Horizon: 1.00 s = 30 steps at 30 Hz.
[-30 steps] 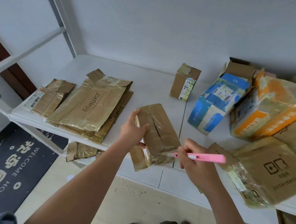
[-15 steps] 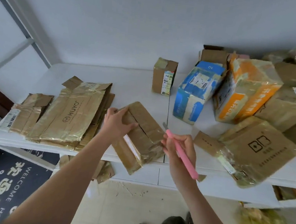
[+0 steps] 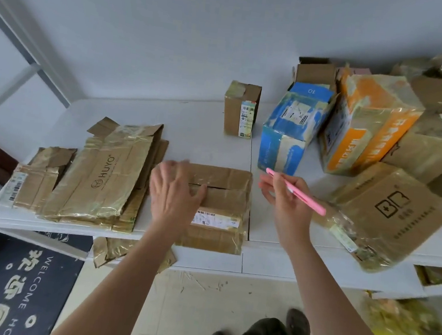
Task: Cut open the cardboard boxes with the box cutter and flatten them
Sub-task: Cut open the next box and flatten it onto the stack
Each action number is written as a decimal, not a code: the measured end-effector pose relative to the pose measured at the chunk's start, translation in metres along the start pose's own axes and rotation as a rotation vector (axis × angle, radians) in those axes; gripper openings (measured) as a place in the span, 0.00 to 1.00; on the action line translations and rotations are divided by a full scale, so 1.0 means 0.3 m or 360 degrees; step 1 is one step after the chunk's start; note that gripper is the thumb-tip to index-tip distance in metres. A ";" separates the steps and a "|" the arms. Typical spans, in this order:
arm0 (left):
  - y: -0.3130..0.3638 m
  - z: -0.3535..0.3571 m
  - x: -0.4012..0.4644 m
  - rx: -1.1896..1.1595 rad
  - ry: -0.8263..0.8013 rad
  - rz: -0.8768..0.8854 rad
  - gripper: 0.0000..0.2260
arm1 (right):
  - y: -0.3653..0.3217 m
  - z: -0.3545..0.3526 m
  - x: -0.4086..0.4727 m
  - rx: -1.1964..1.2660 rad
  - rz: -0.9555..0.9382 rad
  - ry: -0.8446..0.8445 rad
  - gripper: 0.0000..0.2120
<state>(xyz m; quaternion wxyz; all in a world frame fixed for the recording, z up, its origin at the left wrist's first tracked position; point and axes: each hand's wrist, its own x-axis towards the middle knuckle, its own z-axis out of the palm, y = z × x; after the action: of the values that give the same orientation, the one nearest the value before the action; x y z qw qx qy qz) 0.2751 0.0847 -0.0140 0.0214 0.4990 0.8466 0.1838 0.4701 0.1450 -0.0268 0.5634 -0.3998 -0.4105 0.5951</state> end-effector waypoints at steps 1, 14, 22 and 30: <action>-0.002 0.003 0.004 -0.0095 -0.0115 0.0175 0.30 | 0.006 -0.008 -0.010 0.0013 0.0011 0.0017 0.06; 0.018 0.037 0.035 0.0107 -0.0643 0.0208 0.44 | 0.045 0.012 0.007 -0.0037 0.0019 0.0135 0.05; 0.011 0.025 0.044 -0.0006 -0.0763 0.0184 0.40 | 0.081 0.035 0.048 -0.0342 -0.0177 0.0098 0.09; 0.017 0.024 0.044 0.0017 -0.0742 0.0194 0.39 | 0.074 0.028 0.068 -0.0550 -0.0280 -0.0037 0.08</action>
<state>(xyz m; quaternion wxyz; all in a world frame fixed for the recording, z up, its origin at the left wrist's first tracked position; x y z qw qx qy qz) 0.2743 0.1002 -0.0171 0.2024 0.5783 0.7880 0.0602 0.4537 0.1646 -0.0452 0.5314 -0.4464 -0.5465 0.4687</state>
